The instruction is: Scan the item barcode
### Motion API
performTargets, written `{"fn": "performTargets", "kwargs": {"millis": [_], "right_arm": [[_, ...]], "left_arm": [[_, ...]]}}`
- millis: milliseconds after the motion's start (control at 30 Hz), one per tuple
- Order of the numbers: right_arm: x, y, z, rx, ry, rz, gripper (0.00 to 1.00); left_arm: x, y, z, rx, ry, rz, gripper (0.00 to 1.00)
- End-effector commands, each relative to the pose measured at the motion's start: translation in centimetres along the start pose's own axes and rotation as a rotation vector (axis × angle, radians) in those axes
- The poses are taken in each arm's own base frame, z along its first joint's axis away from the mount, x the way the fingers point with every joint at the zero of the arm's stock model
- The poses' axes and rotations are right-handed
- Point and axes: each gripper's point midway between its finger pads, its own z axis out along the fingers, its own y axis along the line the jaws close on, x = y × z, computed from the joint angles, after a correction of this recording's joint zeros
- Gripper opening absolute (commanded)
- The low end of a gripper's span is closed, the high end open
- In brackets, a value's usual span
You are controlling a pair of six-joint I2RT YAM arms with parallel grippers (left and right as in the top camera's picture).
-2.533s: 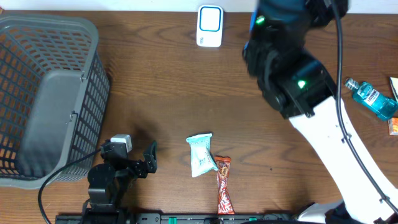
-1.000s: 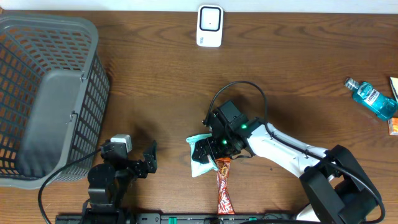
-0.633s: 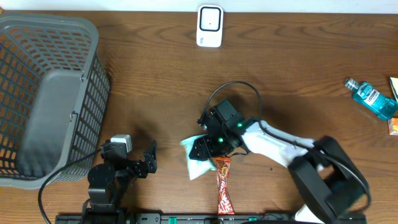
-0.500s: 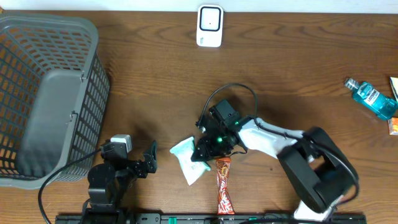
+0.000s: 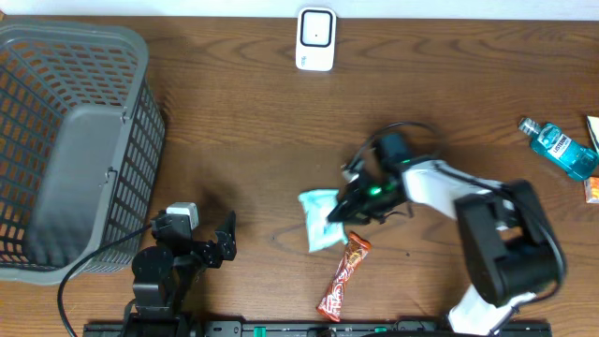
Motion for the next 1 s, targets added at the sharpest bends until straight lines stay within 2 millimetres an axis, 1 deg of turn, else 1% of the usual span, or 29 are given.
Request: {"fn": "performTargets", "kwargs": {"millis": [0, 100, 167, 200, 300, 433, 467, 533, 567, 667, 733, 800, 867, 933, 967], "right_arm": [[-1.0, 2.4, -4.4, -0.114, -0.098, 0.063, 0.01], [-2.3, 1.0, -6.3, -0.022, -0.204, 0.052, 0.01], [-2.7, 0.5, -7.1, 0.046, -0.253, -0.004, 0.02], [-2.6, 0.6, -7.3, 0.061, -0.262, -0.030, 0.02], [-2.3, 2.0, -8.2, 0.055, -0.292, -0.112, 0.01], [-2.0, 3.2, -8.9, 0.032, -0.312, -0.126, 0.01], [-1.7, 3.3, -8.9, 0.018, -0.303, -0.073, 0.01], [-0.7, 2.8, -8.6, 0.003, -0.264, 0.146, 0.01], [-0.1, 2.8, -8.5, -0.011, -0.238, 0.219, 0.01], [1.5, 3.7, -8.2, -0.079, -0.160, 0.378, 0.02], [3.2, 4.5, -8.0, -0.129, -0.073, 0.511, 0.01], [4.4, 6.0, -8.2, -0.206, 0.011, 0.589, 0.01], [5.1, 7.5, -8.5, -0.283, 0.078, 0.633, 0.01], [5.5, 8.0, -8.7, -0.308, 0.123, 0.734, 0.01], [6.1, 8.2, -8.7, -0.310, 0.159, 0.826, 0.01]], "left_arm": [[0.5, 0.0, 0.1, 0.004, 0.015, -0.003, 0.96], [0.5, 0.0, 0.1, 0.004, 0.016, -0.003, 0.96], [0.5, 0.0, 0.1, 0.004, 0.016, -0.003, 0.96], [0.5, 0.0, 0.1, 0.004, 0.015, -0.003, 0.96], [0.5, 0.0, 0.1, 0.004, 0.015, -0.003, 0.96], [0.5, 0.0, 0.1, 0.004, 0.016, -0.003, 0.96], [0.5, 0.0, 0.1, 0.004, 0.015, -0.003, 0.96], [0.5, 0.0, 0.1, 0.004, 0.016, -0.003, 0.96], [0.5, 0.0, 0.1, 0.004, 0.016, -0.003, 0.96], [0.5, 0.0, 0.1, 0.004, 0.016, -0.003, 0.96], [0.5, 0.0, 0.1, 0.004, 0.015, -0.003, 0.96], [0.5, 0.0, 0.1, 0.004, 0.015, -0.003, 0.96], [0.5, 0.0, 0.1, 0.004, 0.016, -0.003, 0.96], [0.5, 0.0, 0.1, 0.004, 0.016, -0.003, 0.96], [0.5, 0.0, 0.1, 0.004, 0.016, -0.003, 0.96]]}}
